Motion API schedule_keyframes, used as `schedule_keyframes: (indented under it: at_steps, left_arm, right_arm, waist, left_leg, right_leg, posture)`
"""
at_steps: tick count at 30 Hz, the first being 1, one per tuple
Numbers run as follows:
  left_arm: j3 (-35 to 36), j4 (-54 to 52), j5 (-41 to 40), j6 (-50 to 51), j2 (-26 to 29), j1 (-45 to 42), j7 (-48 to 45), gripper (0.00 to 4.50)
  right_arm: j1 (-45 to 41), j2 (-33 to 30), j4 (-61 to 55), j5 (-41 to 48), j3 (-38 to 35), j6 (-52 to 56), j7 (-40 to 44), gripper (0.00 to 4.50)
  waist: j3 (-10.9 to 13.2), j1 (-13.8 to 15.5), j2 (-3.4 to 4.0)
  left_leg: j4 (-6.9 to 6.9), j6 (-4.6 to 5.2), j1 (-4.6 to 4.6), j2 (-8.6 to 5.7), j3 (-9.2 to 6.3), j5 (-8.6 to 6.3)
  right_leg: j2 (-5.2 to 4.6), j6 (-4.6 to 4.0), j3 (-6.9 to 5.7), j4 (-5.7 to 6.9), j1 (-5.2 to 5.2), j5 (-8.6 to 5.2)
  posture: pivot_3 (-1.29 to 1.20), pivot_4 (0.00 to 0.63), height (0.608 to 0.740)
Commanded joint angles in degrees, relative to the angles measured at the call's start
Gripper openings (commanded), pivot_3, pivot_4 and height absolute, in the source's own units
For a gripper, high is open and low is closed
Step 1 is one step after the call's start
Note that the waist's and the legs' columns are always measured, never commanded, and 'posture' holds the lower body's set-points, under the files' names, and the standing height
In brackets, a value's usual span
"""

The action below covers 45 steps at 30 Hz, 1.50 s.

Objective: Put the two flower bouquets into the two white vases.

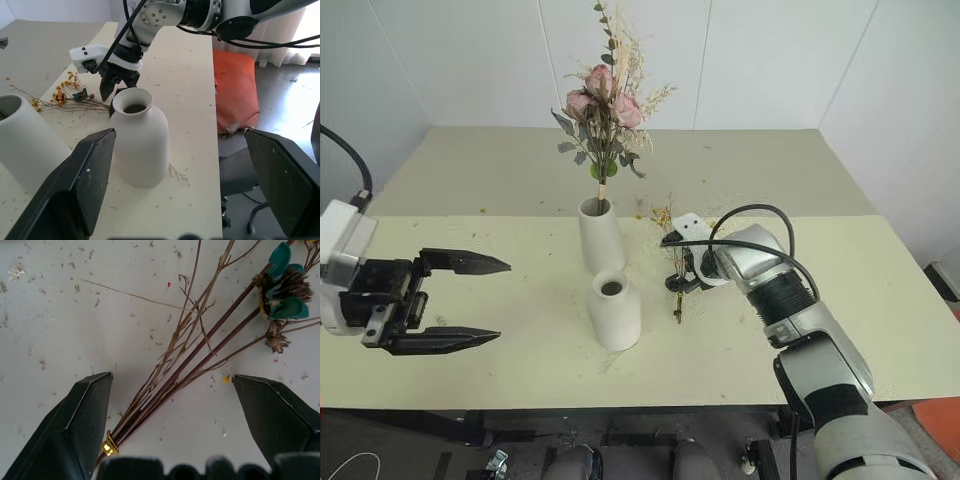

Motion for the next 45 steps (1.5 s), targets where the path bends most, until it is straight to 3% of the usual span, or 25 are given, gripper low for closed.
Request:
schedule_keyframes:
  at_steps: [1, 8, 13, 18, 22, 25, 27, 31, 45]
  left_arm:
    - [3.3, -1.0, -0.9, -0.8, 1.2, 0.1, 0.4, 4.5]
    - [6.7, -1.8, -1.3, -0.1, 1.5, 2.8, 0.9, 4.5]
    - [8.2, -2.1, -1.7, 0.1, 1.7, 4.2, 1.3, 4.5]
    - [8.7, -2.0, -2.0, 0.5, 1.8, 5.0, 1.7, 4.5]
    - [9.3, -1.6, -2.2, 1.1, 1.5, 6.2, 2.2, 4.5]
    - [9.3, -1.3, -2.2, 1.0, 1.5, 6.7, 2.5, 4.5]
    - [9.0, -1.4, -2.6, 1.3, 1.4, 6.4, 3.0, 4.5]
    - [8.9, -1.0, -2.8, 1.5, 1.8, 5.9, 3.0, 4.5]
    - [11.7, -1.0, -2.8, 3.0, 2.5, 8.5, 3.5, 4.5]
  right_arm:
    - [-0.3, 1.4, 2.2, -4.1, 0.5, -4.6, -1.2, 3.86]
    - [0.8, 2.1, 3.7, -6.1, -5.2, -3.9, -4.3, 1.44]
    - [2.9, 0.1, -1.5, -5.4, -12.6, 0.3, -6.6, 0.03]
    - [6.1, -0.3, -13.7, -1.4, -27.3, 2.8, -8.8, 0.03]
    - [9.9, 7.8, -25.9, 7.0, -46.1, -5.5, -12.9, 0.03]
    - [12.7, 11.4, -32.4, 12.3, -50.7, -10.0, -11.4, 0.03]
    - [15.8, 13.1, -37.8, 18.8, -49.7, -13.4, -4.9, 0.03]
    - [18.6, 16.2, -43.5, 25.5, -45.1, -17.1, -0.1, 0.03]
    - [23.3, 22.3, -41.8, 25.7, -29.4, -33.6, 4.9, 0.03]
  waist:
    - [0.0, -0.1, 0.0]
    - [0.0, 0.0, 0.01]
    - [0.0, 0.2, 0.01]
    - [0.0, 0.1, 0.03]
    - [0.0, -0.2, 0.03]
    - [0.0, -0.1, 0.05]
    - [0.0, -0.1, 0.05]
    - [0.0, -0.4, 0.09]
    - [0.0, -0.1, 0.1]
  left_leg:
    - [0.0, 0.0, 0.04, 0.0, 0.0, 0.0]
    - [0.0, 0.0, 0.13, 0.02, 0.0, 0.0]
    - [-0.01, 0.0, 0.05, 0.01, 0.0, 0.0]
    - [-0.08, 0.0, 0.0, 0.01, 0.0, 0.0]
    - [-0.22, 0.0, 0.09, 0.05, 0.02, 0.0]
    - [-0.32, 0.0, 0.13, 0.21, 0.04, 0.0]
    - [-0.32, 0.0, 0.14, 0.23, 0.07, 0.0]
    - [-0.33, 0.0, 0.18, 0.27, 0.12, 0.0]
    - [-0.34, -0.01, 0.28, 0.35, 0.23, 0.0]
  right_leg:
    - [0.0, 0.0, 0.0, 0.0, 0.03, 0.0]
    - [0.01, -0.01, 0.0, 0.03, 0.09, 0.0]
    - [-0.01, 0.0, -0.01, -0.02, 0.06, 0.0]
    - [0.0, 0.0, -0.01, -0.03, -0.02, 0.0]
    - [0.04, -0.01, 0.01, -0.04, -0.01, -0.01]
    - [0.17, -0.04, 0.0, -0.04, -0.02, -0.02]
    - [0.18, -0.06, 0.0, -0.04, -0.02, -0.02]
    - [0.18, -0.08, 0.02, -0.01, -0.01, -0.03]
    - [0.24, -0.16, 0.05, 0.01, 0.0, -0.05]
  posture:
    - [0.0, 0.15, 0.74]
    - [0.0, 0.15, 0.74]
    - [0.0, 0.15, 0.74]
    - [0.0, 0.15, 0.74]
    - [0.0, 0.15, 0.74]
    - [0.0, 0.15, 0.74]
    - [0.0, 0.15, 0.74]
    - [0.0, 0.15, 0.74]
    - [0.0, 0.15, 0.74]
